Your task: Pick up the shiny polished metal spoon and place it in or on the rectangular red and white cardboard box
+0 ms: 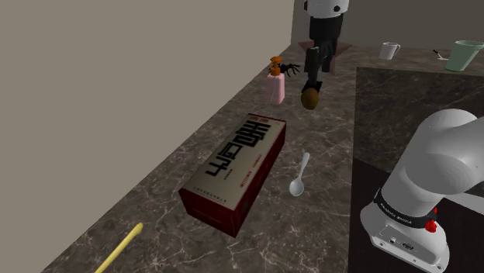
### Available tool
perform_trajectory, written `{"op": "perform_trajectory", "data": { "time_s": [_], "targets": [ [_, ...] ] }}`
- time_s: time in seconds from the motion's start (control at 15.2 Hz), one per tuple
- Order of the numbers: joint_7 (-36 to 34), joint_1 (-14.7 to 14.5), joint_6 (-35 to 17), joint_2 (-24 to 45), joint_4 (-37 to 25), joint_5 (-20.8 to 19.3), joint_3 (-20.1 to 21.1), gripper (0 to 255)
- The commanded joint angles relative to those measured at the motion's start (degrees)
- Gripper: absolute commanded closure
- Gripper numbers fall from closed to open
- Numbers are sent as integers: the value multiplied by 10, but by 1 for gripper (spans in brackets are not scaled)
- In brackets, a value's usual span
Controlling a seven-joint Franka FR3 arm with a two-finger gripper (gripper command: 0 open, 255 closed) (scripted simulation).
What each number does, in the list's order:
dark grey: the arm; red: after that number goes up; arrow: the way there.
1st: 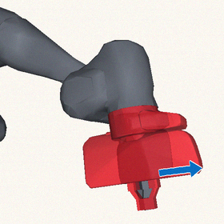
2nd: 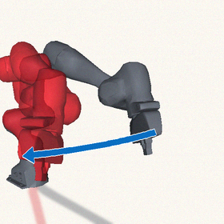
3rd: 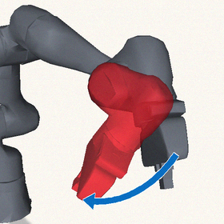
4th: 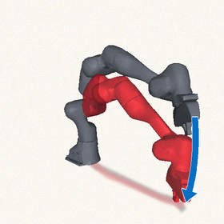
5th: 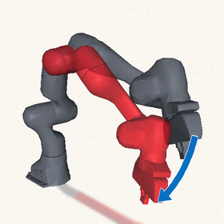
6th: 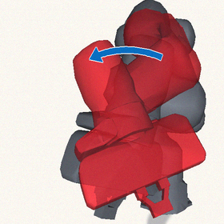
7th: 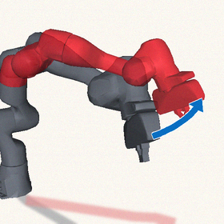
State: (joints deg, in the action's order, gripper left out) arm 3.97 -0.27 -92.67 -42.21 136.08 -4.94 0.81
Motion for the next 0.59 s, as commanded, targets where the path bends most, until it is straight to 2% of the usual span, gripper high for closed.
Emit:
{"op": "perform_trajectory", "data": {
  "time_s": [0.0, 0.53],
  "targets": [
    [0, 0, 0, 0, 0, 0, 0, 0],
    [-45, -56, -103, -80, 150, 61, 59, 0]
  ]
}}
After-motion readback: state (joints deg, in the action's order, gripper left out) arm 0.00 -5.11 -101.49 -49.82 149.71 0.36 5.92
